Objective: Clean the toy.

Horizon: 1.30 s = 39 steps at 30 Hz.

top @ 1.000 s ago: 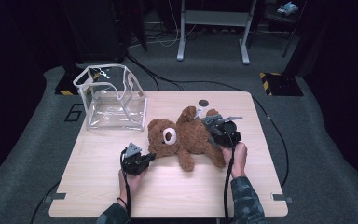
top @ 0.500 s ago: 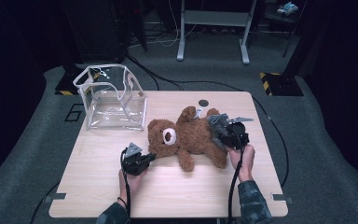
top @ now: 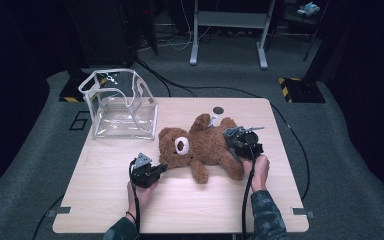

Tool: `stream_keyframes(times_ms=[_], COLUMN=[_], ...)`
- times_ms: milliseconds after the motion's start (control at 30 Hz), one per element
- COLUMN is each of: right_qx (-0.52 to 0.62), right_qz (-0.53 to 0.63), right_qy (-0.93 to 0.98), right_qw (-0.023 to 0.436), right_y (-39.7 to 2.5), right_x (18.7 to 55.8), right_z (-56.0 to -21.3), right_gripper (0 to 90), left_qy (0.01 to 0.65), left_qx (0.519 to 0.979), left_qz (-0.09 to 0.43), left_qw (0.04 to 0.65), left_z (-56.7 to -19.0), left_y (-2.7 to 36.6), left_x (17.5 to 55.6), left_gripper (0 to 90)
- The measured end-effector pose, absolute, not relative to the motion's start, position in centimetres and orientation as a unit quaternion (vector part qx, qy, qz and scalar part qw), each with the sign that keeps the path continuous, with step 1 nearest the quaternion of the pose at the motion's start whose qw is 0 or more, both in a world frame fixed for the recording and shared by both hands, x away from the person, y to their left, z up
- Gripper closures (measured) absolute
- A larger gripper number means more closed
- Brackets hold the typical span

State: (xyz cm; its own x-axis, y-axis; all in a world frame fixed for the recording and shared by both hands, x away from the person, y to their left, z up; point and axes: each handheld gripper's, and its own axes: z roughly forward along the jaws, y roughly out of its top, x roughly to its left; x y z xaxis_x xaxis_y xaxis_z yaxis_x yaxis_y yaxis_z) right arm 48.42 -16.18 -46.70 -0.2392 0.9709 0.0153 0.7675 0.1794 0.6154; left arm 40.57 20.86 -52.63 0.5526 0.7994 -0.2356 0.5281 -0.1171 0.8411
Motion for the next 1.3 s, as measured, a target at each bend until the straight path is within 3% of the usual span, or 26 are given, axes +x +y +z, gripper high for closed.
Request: stream_keyframes(times_ms=[167,333,467,633,967,1067,1300], right_qx=[0.587,0.556,0.552,0.579,0.599,0.598,0.592], right_qz=[0.279,0.324,0.297,0.285,0.295,0.309,0.328], right_qy=[0.728,0.735,0.751,0.737,0.713,0.708,0.703], right_qw=[0.22,0.212,0.208,0.199,0.216,0.216,0.218], right_y=[-17.3,-15.8,-14.8,-16.5,-19.7,-20.4,-20.6], right_x=[47.6,47.0,48.0,47.8,45.2,44.3,42.8], right_z=[-45.1,-42.9,-44.1,-45.8,-44.8,-44.6,-44.3], right_gripper=[72.7,72.7,72.7,72.7,72.8,72.8,72.8], left_qy=[0.453,0.455,0.456,0.457,0.457,0.461,0.477], left_qx=[0.734,0.733,0.731,0.73,0.73,0.728,0.724], left_qz=[0.141,0.141,0.141,0.142,0.142,0.144,0.157], left_qw=[0.486,0.486,0.487,0.487,0.488,0.487,0.474], left_z=[-52.6,-52.6,-52.6,-52.6,-52.6,-52.6,-52.6], left_y=[20.8,20.8,20.8,20.8,20.9,21.0,21.0], left_x=[40.6,40.6,40.6,40.6,40.6,40.6,40.5], left_gripper=[87.2,86.4,85.3,84.1,82.9,75.8,45.3])
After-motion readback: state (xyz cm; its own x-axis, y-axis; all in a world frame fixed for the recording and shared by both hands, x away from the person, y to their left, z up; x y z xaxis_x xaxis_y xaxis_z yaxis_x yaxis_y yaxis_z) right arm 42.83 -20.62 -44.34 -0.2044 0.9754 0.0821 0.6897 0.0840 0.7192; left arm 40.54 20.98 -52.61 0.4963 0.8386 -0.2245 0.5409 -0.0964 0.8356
